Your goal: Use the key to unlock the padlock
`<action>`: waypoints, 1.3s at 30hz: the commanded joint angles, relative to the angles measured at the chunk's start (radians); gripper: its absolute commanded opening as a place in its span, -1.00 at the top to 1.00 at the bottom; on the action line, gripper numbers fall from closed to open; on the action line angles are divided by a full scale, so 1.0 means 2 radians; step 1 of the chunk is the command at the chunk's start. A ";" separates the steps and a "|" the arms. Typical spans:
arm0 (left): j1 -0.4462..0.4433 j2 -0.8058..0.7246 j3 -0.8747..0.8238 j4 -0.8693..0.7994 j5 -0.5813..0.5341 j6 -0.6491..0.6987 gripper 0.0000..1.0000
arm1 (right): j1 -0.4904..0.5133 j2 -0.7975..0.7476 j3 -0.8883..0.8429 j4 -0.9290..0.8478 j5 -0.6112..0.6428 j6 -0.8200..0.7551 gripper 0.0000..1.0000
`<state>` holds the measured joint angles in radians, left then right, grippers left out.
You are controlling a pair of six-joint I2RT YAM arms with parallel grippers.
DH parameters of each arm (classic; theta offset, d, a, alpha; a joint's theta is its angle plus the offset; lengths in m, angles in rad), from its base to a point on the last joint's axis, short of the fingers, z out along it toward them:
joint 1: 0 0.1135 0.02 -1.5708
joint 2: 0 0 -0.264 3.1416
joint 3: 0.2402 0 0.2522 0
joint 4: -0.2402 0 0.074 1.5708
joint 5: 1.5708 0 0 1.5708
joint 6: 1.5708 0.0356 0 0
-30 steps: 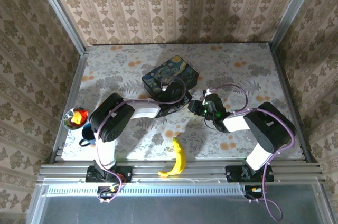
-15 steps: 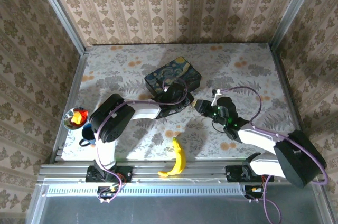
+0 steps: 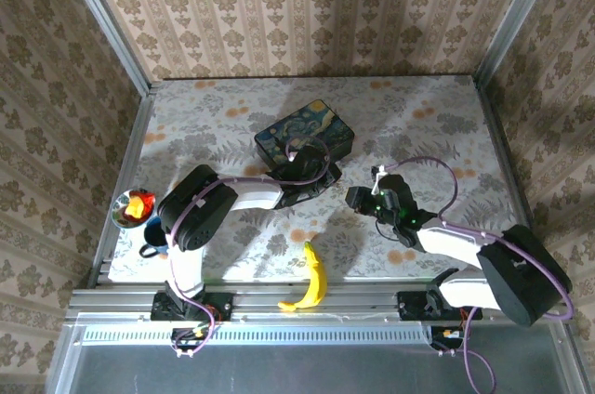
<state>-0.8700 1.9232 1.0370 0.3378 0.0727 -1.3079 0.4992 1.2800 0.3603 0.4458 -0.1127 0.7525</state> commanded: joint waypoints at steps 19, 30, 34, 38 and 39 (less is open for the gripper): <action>-0.014 0.003 -0.015 -0.007 0.052 -0.021 1.00 | -0.034 0.101 0.012 0.100 -0.077 -0.038 0.57; -0.012 0.003 -0.015 -0.006 0.054 -0.022 1.00 | -0.040 0.122 0.011 0.120 -0.088 -0.036 0.56; -0.012 0.004 -0.012 -0.007 0.056 -0.022 1.00 | -0.041 0.122 0.012 0.125 -0.091 -0.039 0.56; -0.013 0.004 -0.011 -0.008 0.058 -0.021 1.00 | -0.045 0.117 0.011 0.131 -0.093 -0.041 0.57; -0.012 0.003 -0.010 -0.008 0.058 -0.021 1.00 | -0.045 0.116 0.010 0.132 -0.094 -0.041 0.58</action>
<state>-0.8700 1.9232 1.0336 0.3454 0.0750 -1.3060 0.4171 1.5105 0.3611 0.6724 -0.2783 0.6979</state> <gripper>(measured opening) 0.283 0.214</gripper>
